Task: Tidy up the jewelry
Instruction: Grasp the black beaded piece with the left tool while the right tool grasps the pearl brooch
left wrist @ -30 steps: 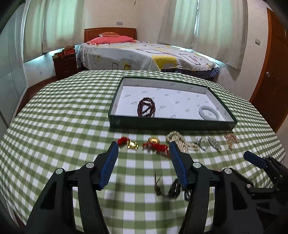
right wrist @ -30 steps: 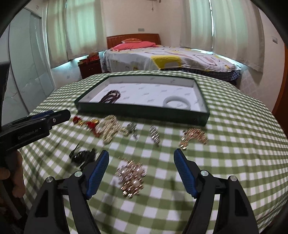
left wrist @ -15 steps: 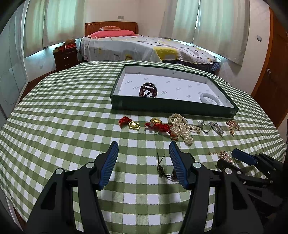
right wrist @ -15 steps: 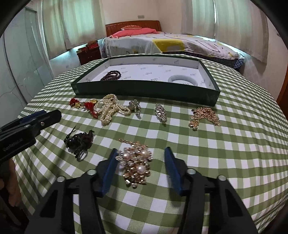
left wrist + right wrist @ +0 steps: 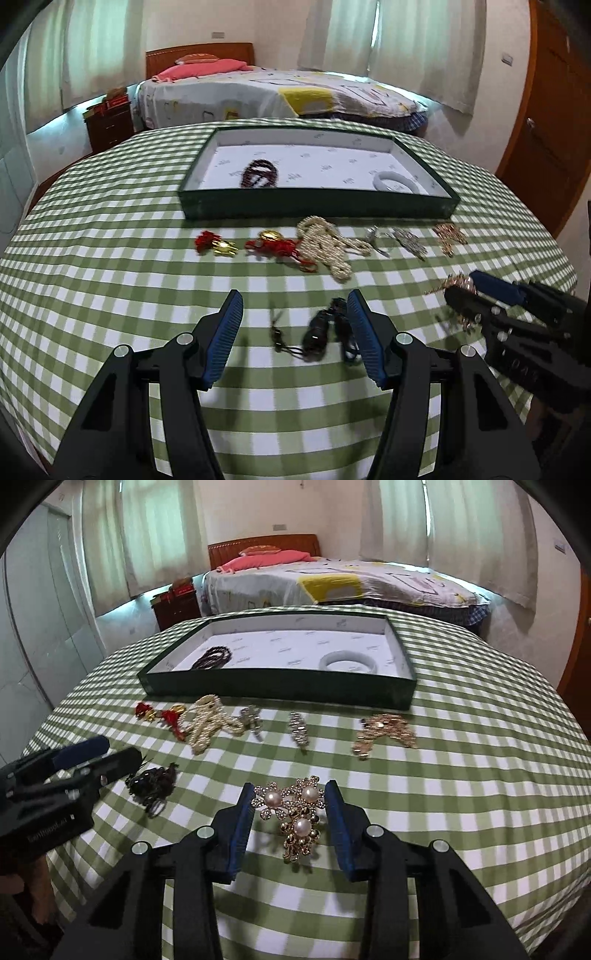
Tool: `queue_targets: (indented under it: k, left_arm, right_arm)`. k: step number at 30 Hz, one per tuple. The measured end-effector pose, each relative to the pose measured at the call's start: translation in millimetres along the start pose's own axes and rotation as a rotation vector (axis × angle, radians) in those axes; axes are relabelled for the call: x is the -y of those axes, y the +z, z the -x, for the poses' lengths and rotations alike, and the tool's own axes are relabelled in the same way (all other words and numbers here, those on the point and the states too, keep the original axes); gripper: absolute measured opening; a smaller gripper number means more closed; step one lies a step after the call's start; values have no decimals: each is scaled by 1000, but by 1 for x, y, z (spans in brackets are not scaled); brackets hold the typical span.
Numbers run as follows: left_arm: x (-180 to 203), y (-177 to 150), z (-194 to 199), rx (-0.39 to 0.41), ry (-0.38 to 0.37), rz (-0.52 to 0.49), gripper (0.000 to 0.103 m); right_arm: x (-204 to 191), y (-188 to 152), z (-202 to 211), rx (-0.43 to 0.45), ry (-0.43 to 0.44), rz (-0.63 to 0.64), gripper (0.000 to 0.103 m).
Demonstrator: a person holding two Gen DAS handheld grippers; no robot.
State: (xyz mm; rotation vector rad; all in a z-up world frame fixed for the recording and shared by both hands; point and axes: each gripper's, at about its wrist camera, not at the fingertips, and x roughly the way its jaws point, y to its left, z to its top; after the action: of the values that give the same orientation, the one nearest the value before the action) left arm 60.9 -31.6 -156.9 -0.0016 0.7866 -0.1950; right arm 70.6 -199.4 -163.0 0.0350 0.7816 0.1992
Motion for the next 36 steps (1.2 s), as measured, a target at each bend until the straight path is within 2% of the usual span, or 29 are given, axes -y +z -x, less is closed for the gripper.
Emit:
queue_targets:
  k: [12,15,20,25,36]
  left_arm:
    - [12,-8,-23,-79,-33,-8,57]
    - [9,-8,-23,-81,-33,1,50]
    - [7,-9,-22,-80,-40,-5,28]
    - [6,-10,-20,-78,-50,-4,23]
    - [4,-5,-11,-36,-54,4,22]
  right_arm:
    - [20,-3,2,5,8,-47,39]
    - [19,-3,2,3,11,-47,39]
    - [19,-3,2,3,11,-45,39]
    - [16,-5,3,3,14,-37,39]
    - [15,-2,9,34,20,-34,39]
